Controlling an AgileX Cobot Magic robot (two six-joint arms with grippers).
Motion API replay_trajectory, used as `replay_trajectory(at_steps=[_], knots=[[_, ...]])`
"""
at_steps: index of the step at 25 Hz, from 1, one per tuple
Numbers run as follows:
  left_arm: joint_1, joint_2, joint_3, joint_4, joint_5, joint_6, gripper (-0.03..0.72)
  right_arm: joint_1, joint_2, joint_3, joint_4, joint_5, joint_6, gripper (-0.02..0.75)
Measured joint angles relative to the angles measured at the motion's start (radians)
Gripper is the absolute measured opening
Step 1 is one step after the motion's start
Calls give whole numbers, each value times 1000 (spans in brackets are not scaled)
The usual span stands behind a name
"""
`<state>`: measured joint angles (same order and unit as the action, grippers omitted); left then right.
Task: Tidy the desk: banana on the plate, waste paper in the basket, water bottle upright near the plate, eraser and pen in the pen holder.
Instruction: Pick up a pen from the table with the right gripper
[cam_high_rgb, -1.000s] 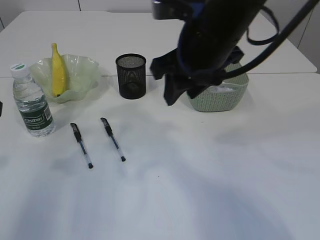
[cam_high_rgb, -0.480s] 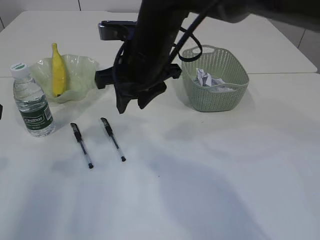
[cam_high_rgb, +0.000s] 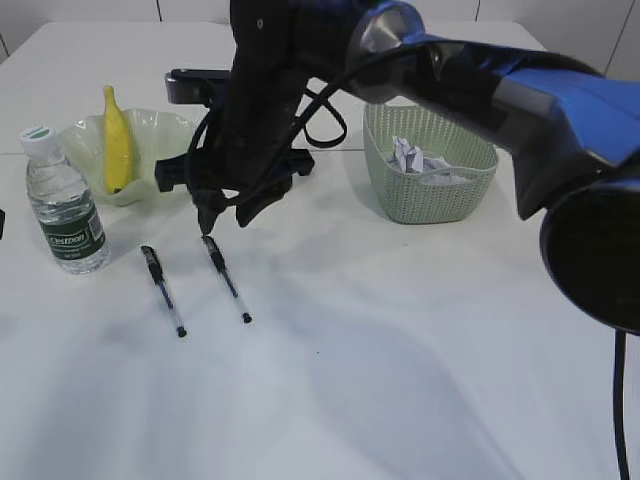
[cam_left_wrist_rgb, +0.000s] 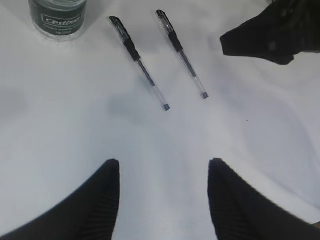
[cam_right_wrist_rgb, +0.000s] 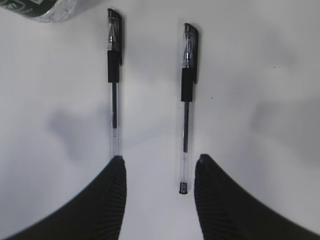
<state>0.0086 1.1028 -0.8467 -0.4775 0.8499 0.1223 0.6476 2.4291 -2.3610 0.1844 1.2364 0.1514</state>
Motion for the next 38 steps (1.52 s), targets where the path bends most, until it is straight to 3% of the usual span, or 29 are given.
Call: replay_trajectory(at_steps=[18,38], knots=[[0,0,0,6,0,0,397,5,165,-77,-21,1,15,333],[0,0,0,8,0,0,393,66,209,-91,-140,1,72,333]])
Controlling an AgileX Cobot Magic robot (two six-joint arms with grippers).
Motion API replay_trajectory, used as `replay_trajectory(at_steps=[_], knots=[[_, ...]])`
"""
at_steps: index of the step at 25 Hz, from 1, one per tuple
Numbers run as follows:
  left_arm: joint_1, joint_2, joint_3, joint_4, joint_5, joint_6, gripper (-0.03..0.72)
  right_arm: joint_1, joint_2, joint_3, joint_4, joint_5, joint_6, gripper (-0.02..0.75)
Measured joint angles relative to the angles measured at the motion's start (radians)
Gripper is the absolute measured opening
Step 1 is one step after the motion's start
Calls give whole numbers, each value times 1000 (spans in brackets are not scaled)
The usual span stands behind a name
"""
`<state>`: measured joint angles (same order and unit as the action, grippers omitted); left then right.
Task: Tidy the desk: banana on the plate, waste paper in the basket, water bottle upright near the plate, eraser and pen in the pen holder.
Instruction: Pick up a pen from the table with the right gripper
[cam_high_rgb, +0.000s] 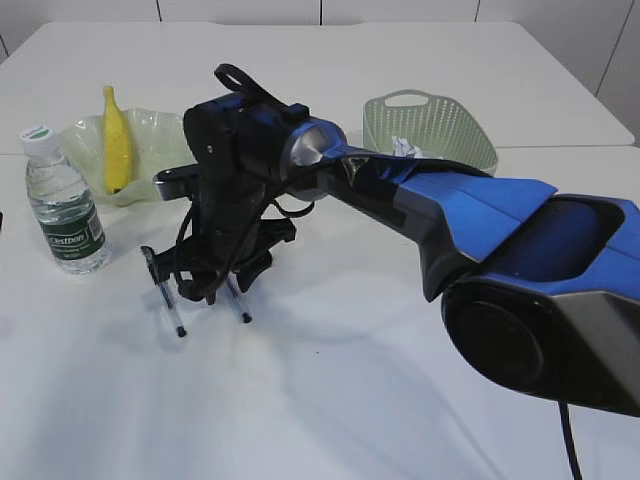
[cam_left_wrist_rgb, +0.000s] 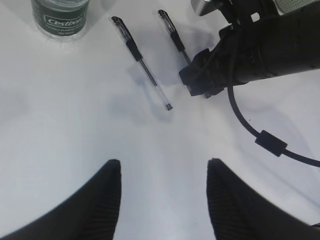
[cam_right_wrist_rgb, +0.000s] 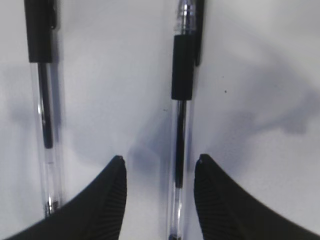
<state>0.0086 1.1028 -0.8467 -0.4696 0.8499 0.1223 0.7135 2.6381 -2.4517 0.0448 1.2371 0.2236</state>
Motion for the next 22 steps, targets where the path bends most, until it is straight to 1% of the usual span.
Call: replay_trajectory(at_steps=[22], knots=[[0,0,0,4,0,0,392,0,12,0,-20,0,3,323]])
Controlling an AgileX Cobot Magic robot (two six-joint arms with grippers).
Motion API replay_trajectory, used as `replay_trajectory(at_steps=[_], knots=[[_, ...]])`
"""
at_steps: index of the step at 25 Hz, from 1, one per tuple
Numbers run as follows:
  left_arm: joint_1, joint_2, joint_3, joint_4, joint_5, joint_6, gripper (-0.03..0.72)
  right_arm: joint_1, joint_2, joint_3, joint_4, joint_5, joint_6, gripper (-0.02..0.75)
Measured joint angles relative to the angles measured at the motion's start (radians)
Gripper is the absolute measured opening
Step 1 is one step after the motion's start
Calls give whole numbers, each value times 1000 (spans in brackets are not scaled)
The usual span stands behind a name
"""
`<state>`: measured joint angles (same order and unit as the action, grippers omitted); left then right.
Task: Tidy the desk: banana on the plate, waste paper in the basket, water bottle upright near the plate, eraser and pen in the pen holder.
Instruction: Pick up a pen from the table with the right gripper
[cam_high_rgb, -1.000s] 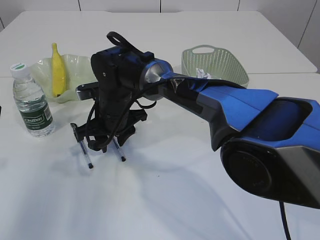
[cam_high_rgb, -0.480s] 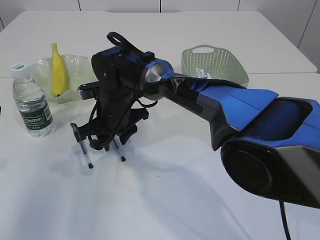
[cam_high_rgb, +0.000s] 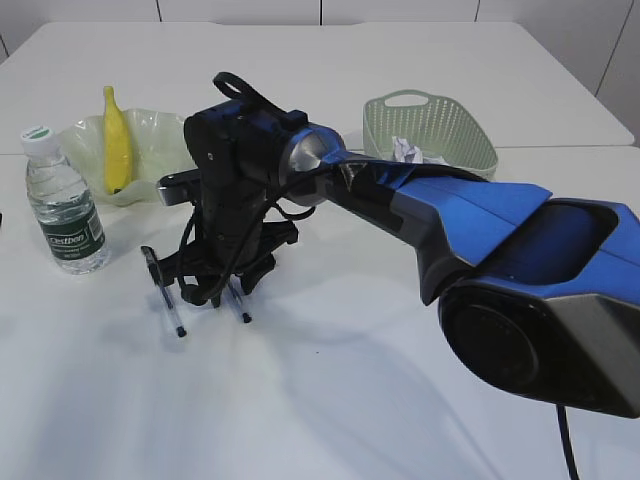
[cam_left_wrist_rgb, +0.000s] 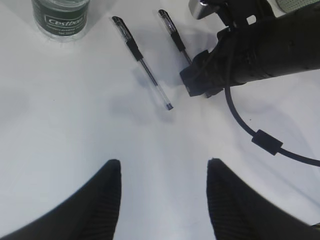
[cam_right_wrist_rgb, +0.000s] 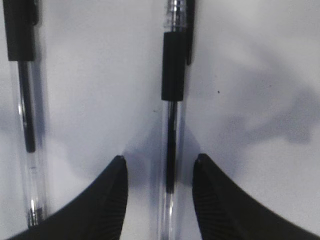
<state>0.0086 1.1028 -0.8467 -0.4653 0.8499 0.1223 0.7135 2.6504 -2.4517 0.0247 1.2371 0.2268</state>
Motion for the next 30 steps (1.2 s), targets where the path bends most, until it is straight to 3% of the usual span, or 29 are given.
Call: replay_trajectory(at_steps=[8,16,30], knots=[[0,0,0,0,0,0,392,0,2,-2,-1,0,0,313],[0,0,0,0,0,0,392,0,2,-2,13,0,-4,52],[0,0,0,0,0,0,392,0,-33,-2,26,-2,-6,40]])
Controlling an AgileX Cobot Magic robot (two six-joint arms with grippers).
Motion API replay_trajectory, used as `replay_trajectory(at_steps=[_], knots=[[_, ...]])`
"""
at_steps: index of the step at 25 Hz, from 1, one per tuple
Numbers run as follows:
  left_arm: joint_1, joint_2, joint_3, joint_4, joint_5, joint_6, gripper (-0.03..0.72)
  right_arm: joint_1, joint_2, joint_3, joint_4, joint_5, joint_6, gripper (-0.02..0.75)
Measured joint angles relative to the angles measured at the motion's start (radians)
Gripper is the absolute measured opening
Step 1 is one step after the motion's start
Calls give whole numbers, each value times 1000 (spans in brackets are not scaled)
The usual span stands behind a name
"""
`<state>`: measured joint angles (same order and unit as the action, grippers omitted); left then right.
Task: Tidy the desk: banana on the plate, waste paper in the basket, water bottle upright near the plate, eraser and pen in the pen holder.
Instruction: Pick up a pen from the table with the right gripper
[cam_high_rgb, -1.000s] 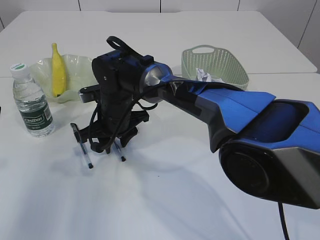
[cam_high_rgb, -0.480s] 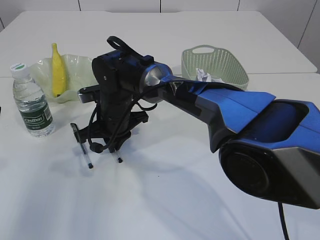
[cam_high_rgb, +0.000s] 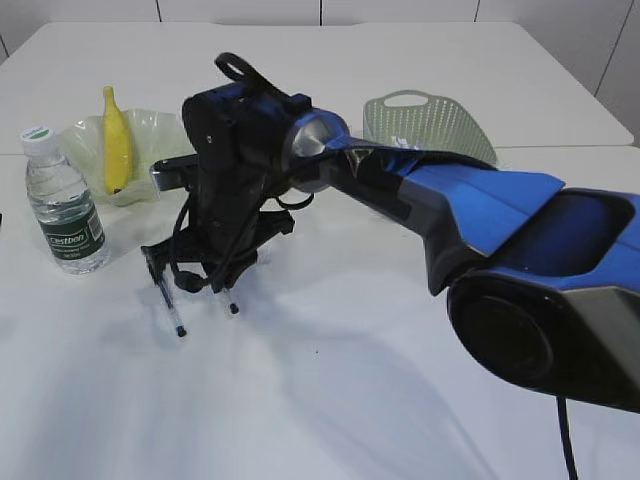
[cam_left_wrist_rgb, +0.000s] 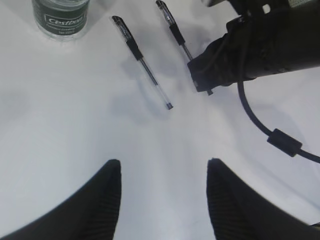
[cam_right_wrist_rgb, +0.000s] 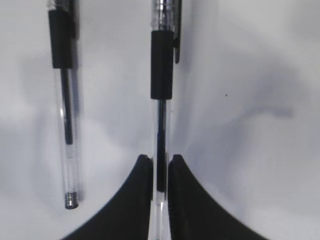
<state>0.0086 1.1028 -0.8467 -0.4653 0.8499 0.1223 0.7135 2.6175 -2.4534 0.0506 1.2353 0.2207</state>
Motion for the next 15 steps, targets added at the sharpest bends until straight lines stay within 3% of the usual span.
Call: replay_trajectory(at_steps=[9,15], knots=[[0,0,0,2,0,0,392,0,-115,23,-4,2,-14,40],[0,0,0,2,0,0,392,0,-258,191,-15,2,-46,40]])
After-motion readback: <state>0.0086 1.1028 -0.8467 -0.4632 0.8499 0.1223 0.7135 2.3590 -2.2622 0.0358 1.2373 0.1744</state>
